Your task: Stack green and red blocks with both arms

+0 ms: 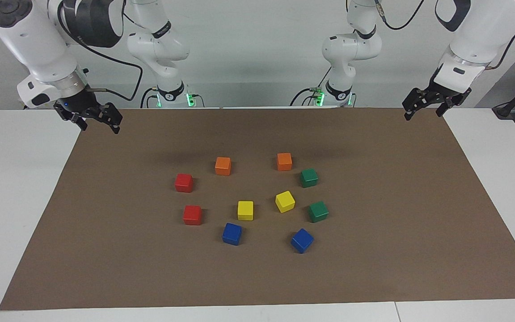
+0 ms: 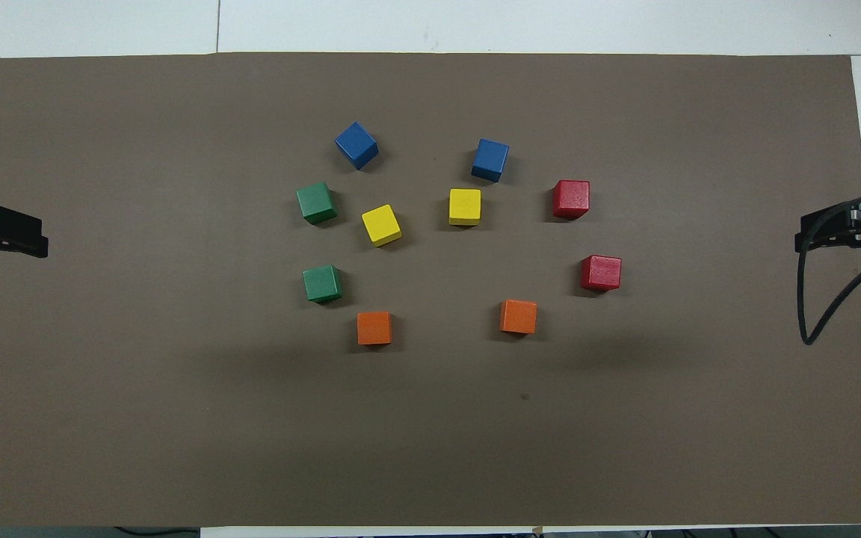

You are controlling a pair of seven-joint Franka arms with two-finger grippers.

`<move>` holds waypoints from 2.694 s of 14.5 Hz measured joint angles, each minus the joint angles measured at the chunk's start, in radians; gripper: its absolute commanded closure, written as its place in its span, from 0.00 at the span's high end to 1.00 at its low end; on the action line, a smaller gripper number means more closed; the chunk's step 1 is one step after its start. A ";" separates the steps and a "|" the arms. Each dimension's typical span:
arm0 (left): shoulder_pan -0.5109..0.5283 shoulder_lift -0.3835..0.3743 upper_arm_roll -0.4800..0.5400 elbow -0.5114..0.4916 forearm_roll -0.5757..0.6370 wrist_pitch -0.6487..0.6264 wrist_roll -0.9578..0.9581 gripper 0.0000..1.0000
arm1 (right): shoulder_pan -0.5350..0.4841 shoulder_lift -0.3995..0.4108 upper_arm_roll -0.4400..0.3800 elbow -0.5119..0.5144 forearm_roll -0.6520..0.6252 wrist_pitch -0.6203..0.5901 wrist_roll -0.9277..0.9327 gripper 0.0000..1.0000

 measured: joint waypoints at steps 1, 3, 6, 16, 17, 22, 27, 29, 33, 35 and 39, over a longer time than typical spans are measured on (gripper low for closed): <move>0.000 0.000 0.000 0.000 0.000 0.000 0.000 1.00 | 0.000 0.000 0.000 0.000 0.000 0.000 0.000 1.00; 0.000 0.000 0.000 0.000 0.000 0.000 0.000 1.00 | 0.000 0.000 0.000 0.000 0.000 0.000 0.000 1.00; 0.000 0.000 -0.002 -0.001 0.000 0.000 -0.004 1.00 | 0.000 0.000 0.000 0.000 0.006 0.000 0.000 1.00; -0.119 -0.010 -0.026 -0.230 -0.048 0.227 -0.114 1.00 | 0.153 0.000 0.006 -0.100 0.027 0.124 0.118 1.00; -0.137 0.001 -0.027 -0.253 -0.052 0.263 -0.135 1.00 | 0.167 0.002 0.006 -0.122 0.027 0.154 0.127 1.00; -0.263 0.116 -0.029 -0.297 -0.061 0.448 -0.306 1.00 | 0.241 0.037 0.008 -0.213 0.027 0.308 0.222 1.00; -0.339 0.162 -0.030 -0.438 -0.061 0.628 -0.416 1.00 | 0.255 0.107 0.008 -0.220 0.027 0.349 0.275 1.00; -0.339 0.162 -0.026 -0.465 -0.063 0.636 -0.453 1.00 | 0.255 0.124 0.008 -0.223 0.027 0.371 0.282 1.00; -0.361 0.170 -0.028 -0.476 -0.063 0.689 -0.577 1.00 | 0.255 0.147 0.008 -0.257 0.027 0.440 0.293 1.00; -0.391 0.190 -0.028 -0.473 -0.063 0.712 -0.597 1.00 | 0.255 0.158 0.008 -0.290 0.027 0.489 0.294 1.00; -0.431 0.249 -0.028 -0.457 -0.062 0.730 -0.611 1.00 | 0.259 0.170 0.008 -0.349 0.027 0.552 0.294 1.00</move>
